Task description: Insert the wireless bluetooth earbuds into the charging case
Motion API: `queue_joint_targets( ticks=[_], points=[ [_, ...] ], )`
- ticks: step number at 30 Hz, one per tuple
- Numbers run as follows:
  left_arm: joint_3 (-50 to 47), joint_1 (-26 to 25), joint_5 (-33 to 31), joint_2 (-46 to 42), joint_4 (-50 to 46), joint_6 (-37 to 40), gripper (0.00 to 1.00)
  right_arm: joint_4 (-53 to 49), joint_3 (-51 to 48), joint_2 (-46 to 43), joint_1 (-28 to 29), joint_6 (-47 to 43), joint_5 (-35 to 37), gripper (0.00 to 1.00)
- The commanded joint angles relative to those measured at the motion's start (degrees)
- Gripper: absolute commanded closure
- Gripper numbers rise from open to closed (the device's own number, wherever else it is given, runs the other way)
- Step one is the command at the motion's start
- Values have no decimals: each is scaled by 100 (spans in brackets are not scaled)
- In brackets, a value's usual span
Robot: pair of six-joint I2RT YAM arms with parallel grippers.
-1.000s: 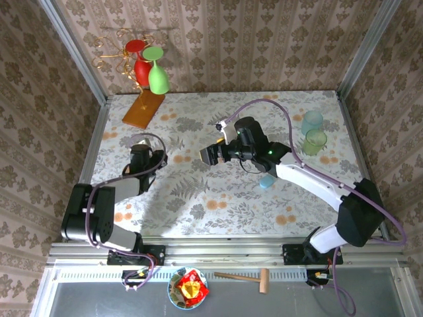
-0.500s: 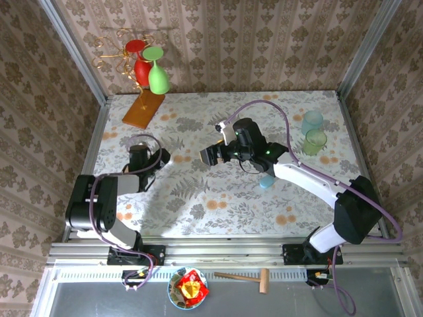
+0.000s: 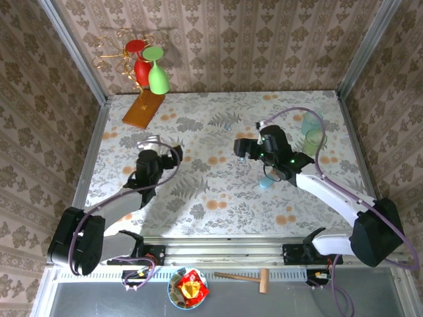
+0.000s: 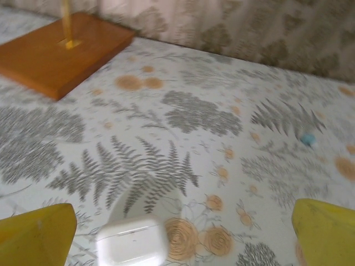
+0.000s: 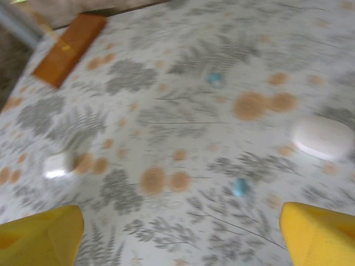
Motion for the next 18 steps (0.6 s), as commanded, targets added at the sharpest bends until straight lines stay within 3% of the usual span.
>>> queue_joint_targets(
  ticks=[1,5,7,12,18],
  points=[
    [-74,-639,-246,322,1202,1851,0,-638,-312,-267,-391,972,524,9],
    [-109,-1458,76,1042,2510,3350,0,-1706,-284,-152,-763,1763,825,10],
    [-77,-1734,235,1356,2956,3724,0,-2165,-250,-53,-829,2000,898,11],
    [74,-1927,486,1695,3204,3632,0,-2898,-387,206,-822,2856,1028,22],
    [50,-1938,532,1749,3264,3601,0,-2684,-488,617,-548,3290,814,25]
  ],
)
